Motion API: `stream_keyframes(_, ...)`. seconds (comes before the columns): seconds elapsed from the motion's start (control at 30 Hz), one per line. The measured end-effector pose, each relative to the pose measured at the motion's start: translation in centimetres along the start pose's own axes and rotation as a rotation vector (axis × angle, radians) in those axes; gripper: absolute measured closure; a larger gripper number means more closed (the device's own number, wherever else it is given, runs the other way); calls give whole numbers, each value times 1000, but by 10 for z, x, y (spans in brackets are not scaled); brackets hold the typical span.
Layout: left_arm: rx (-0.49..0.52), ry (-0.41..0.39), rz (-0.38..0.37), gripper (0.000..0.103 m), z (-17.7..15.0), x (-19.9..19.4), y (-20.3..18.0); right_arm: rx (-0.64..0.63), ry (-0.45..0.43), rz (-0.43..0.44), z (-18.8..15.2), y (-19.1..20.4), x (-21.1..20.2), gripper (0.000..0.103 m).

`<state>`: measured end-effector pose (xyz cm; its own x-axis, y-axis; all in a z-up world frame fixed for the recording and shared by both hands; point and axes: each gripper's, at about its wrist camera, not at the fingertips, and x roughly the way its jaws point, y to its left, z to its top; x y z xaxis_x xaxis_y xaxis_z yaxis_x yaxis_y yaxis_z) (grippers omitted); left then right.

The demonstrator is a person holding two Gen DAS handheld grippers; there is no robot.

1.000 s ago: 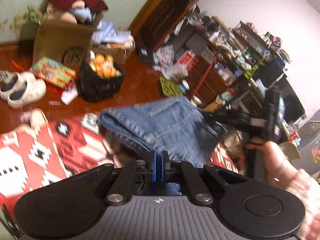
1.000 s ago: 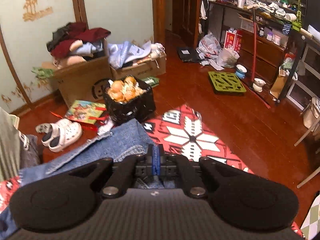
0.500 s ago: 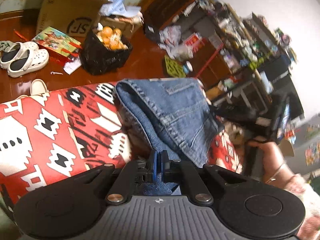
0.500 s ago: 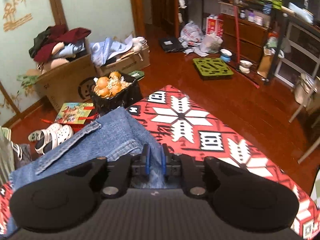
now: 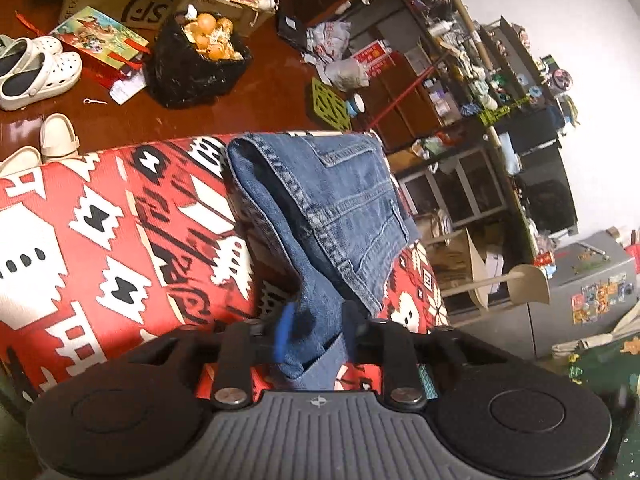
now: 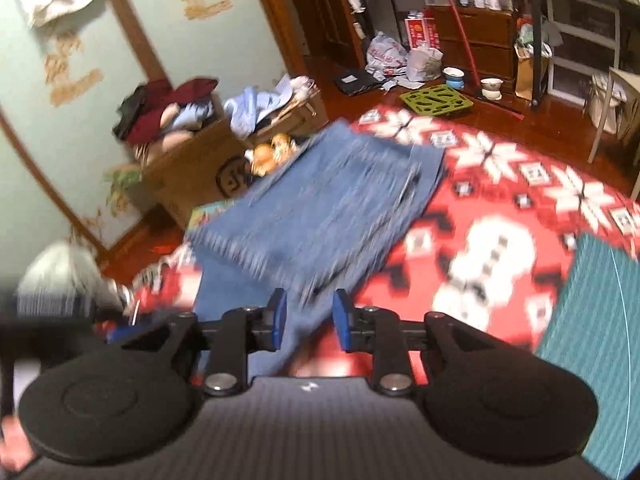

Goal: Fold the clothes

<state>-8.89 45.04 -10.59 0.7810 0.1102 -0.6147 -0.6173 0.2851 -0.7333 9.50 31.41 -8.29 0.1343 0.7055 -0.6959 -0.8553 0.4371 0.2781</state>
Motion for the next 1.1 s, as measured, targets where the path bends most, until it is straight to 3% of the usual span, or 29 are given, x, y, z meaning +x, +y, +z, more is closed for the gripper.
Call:
stream_keyframes(0.13,-11,67,36,76,2,12,1,-56,-6,-8,-46,27,-10,75)
stream_keyframes(0.4,83,92,106,72,4,18,-8,-138,-13,-29,-76,61,6,75)
stream_keyframes(0.67,-15,94,81,71,9,21,7,-165,-50,-80,-87,81,26,74)
stream_keyframes(0.73,-16,92,75,71,9,21,7,-169,-70,-91,-87,84,29,77)
stream_keyframes(0.83,-13,96,73,71,8,23,6,-185,-77,-93,-88,87,29,94)
stream_keyframes(1.0,10,119,78,71,7,25,2,-226,-57,-87,-87,85,4,96)
stream_keyframes(1.1,80,124,131,74,3,27,-7,-216,-46,-87,-86,79,-9,97)
